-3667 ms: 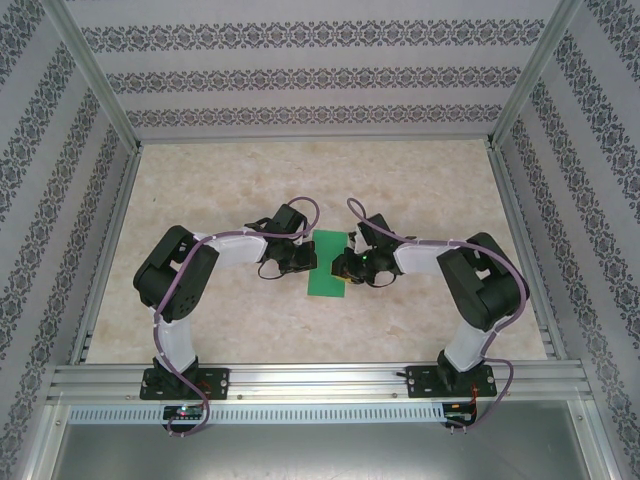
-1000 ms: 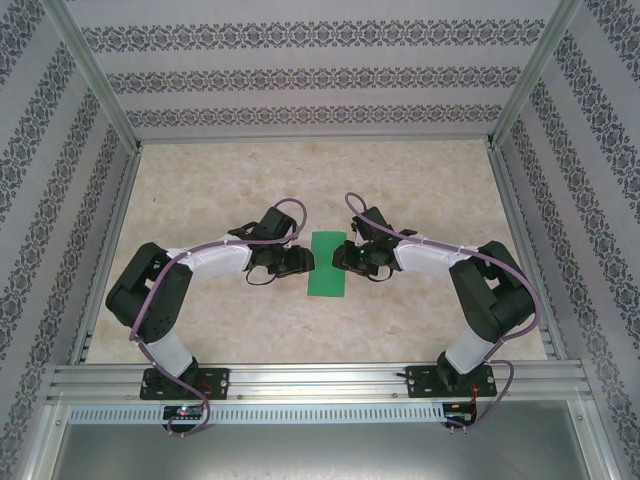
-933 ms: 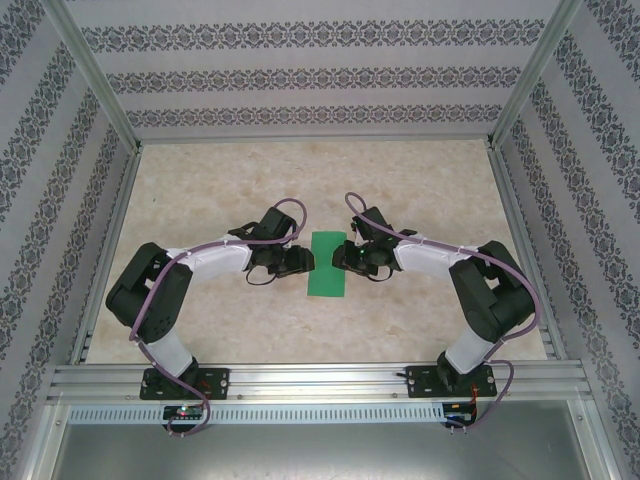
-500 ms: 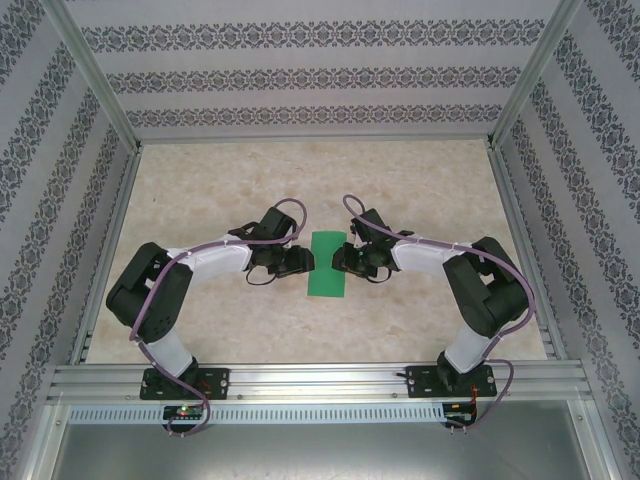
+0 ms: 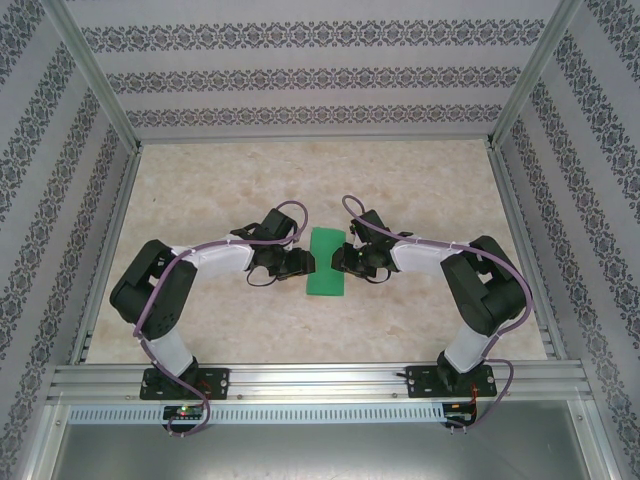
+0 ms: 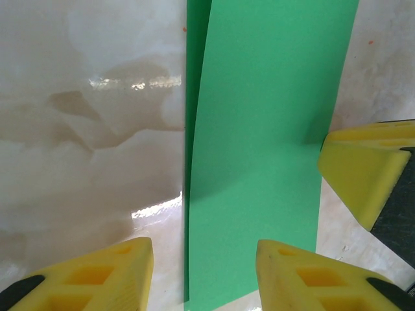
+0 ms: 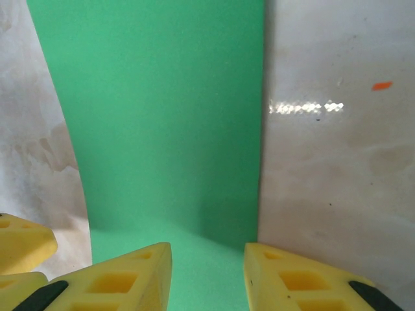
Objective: Fold a paper plane with a square sheet of paper (pick it up from the middle)
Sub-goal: Fold the triangle a second time at the center of the table.
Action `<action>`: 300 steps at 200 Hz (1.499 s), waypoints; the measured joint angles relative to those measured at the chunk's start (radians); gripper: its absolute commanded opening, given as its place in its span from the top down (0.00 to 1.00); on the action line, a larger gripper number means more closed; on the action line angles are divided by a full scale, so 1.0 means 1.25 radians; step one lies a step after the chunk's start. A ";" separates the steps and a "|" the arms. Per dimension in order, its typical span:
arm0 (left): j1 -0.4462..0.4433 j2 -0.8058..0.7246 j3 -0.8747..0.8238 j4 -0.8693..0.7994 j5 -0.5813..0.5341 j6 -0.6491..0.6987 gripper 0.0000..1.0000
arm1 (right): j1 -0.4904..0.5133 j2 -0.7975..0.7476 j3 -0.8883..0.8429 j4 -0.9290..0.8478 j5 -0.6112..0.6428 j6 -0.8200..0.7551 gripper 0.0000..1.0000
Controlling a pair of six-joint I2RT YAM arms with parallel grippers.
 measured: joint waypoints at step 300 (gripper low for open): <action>-0.026 0.007 -0.022 0.071 0.081 -0.091 0.58 | -0.007 -0.003 -0.030 0.061 -0.028 0.019 0.65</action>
